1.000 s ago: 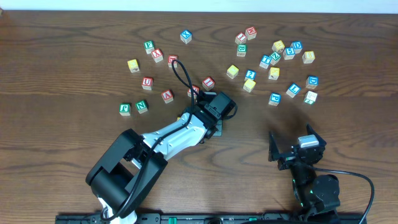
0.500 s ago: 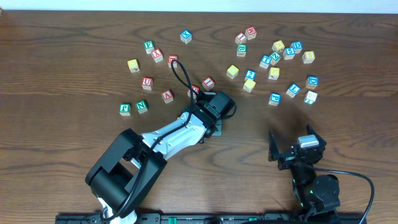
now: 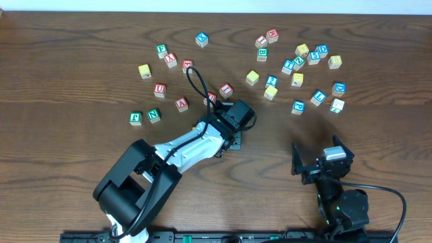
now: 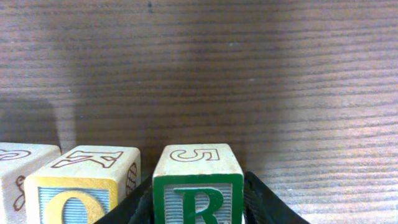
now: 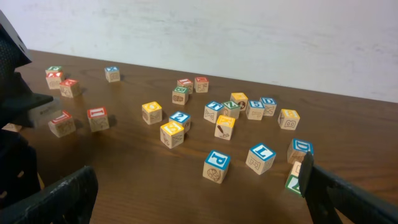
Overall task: Spell out CORL
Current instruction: 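Lower the R block to the right of the O block, then open the left gripper and retract the left arm toward rest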
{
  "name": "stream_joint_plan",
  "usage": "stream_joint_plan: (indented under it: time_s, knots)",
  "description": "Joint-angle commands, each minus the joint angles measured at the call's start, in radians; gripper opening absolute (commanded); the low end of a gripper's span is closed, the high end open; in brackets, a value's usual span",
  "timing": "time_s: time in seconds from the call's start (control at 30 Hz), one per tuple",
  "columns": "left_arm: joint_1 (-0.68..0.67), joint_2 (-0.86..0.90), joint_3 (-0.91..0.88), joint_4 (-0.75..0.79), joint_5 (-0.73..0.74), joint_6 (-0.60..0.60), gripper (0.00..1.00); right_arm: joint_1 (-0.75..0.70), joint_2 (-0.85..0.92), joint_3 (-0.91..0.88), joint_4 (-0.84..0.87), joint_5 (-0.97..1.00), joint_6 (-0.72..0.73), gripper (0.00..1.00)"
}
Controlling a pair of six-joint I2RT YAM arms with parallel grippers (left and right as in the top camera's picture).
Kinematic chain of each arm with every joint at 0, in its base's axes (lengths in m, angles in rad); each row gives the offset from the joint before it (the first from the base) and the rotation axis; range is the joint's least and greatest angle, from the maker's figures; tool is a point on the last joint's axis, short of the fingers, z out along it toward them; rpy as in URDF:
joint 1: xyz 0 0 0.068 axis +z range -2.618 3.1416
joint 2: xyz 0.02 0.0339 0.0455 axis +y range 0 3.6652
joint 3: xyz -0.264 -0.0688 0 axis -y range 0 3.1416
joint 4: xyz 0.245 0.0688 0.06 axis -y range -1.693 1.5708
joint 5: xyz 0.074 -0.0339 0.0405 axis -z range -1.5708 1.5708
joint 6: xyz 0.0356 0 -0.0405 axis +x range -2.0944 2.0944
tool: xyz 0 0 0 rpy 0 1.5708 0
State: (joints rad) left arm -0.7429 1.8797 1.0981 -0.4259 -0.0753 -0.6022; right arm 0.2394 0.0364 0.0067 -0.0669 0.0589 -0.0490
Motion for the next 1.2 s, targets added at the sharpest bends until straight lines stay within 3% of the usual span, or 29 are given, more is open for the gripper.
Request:
stream_joint_plan:
  time_s: [0.0,0.67,1.17]
  knots:
    - [0.0,0.014,-0.006,-0.006,0.011,-0.001,0.4,-0.006,-0.005,-0.001,-0.004,0.002,-0.012,0.99]
    - [0.0,0.008,0.047,-0.023,-0.013,0.03,0.4,-0.006,-0.005,-0.001,-0.004,0.002,-0.012,0.99]
    - [0.0,-0.114,0.047,-0.043,-0.069,0.068,0.44,-0.006,-0.005,-0.001,-0.004,0.002,-0.012,0.99]
